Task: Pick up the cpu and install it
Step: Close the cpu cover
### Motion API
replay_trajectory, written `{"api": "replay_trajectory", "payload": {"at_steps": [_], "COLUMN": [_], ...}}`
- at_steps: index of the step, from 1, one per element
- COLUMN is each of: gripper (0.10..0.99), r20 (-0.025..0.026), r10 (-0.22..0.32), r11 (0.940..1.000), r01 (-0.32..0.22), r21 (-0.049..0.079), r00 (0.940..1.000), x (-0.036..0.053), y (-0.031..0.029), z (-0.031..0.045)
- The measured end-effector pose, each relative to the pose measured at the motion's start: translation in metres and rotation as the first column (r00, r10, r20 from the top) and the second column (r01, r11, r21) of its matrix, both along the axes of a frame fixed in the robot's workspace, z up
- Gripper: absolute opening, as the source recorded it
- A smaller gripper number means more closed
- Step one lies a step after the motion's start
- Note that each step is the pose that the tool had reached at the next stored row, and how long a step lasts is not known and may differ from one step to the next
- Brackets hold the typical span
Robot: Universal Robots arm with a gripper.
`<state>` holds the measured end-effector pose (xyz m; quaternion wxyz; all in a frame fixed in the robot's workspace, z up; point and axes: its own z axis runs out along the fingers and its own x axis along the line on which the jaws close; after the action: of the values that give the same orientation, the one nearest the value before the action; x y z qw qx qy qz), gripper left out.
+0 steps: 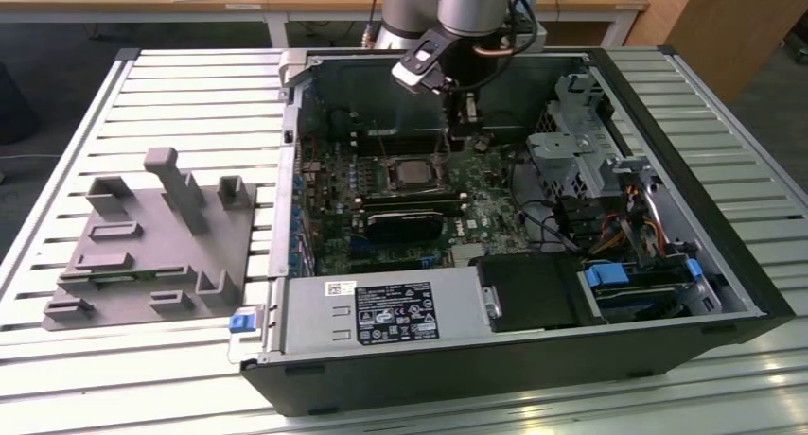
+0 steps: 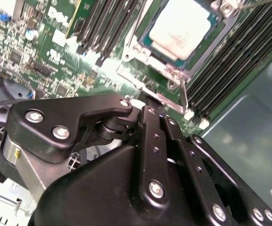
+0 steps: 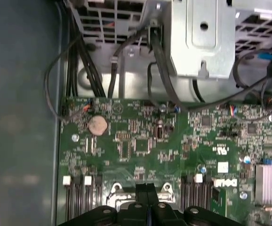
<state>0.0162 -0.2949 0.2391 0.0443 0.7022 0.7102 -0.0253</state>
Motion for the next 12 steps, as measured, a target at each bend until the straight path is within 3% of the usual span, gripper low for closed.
{"api": "replay_trajectory", "payload": {"at_steps": [12], "gripper": [0.106], "r20": [-0.0002], "r10": [0.001], "r11": [1.0], "r01": [-0.001], "r21": [0.0], "r00": [1.0], "x": [-0.025], "y": [0.0], "z": [-0.0077]}}
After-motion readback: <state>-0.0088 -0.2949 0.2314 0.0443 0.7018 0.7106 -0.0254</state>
